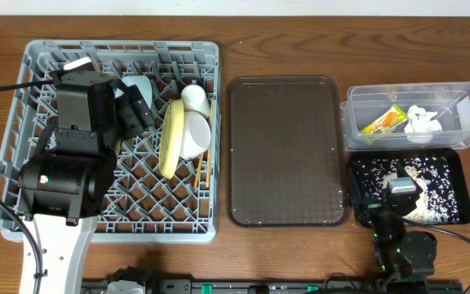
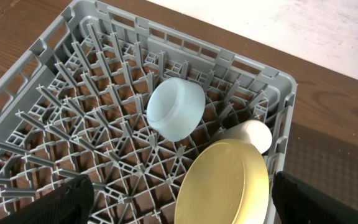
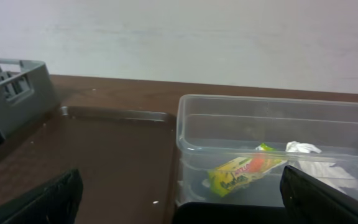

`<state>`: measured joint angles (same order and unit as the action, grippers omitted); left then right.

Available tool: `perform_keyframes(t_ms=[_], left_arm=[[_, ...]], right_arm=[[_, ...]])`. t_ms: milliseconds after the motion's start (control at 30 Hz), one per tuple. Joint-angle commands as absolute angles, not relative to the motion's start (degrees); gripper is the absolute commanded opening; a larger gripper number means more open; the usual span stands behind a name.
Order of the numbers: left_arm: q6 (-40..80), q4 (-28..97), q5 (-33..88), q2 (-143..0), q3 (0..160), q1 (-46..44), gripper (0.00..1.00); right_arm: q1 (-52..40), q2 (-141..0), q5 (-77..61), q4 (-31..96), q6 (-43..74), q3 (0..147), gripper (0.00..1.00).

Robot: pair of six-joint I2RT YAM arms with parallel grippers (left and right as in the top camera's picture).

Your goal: Sort waste into correct bins and load items into the dishwasher rack

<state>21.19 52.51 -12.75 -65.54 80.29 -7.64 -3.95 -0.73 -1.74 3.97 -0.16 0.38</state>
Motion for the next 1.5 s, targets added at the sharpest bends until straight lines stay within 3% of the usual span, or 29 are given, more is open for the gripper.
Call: perform_keyframes(t_ms=[0, 967, 1233, 1467], left_arm=[[21.5, 52.7, -12.8, -65.5, 81.1, -7.4, 0.93], [21.5, 52.9, -12.8, -64.9, 80.7, -7.6, 0.93], [21.5, 52.9, -12.8, -50.3, 73.4, -7.8, 0.93], [21.5, 53.1, -12.8, -27.9, 56.7, -7.8, 0.93]], right_arm=[[-3.3, -0.3, -0.5, 4.3, -1.4, 0.3, 0.99], [-3.3, -0.4, -0.5, 4.3, -1.4, 0.3, 0.99], [-3.3, -0.4, -0.5, 4.3, -1.4, 0.3, 1.0], [-3.3, -0.4, -0.5, 4.3, -1.4, 0.3, 0.99]])
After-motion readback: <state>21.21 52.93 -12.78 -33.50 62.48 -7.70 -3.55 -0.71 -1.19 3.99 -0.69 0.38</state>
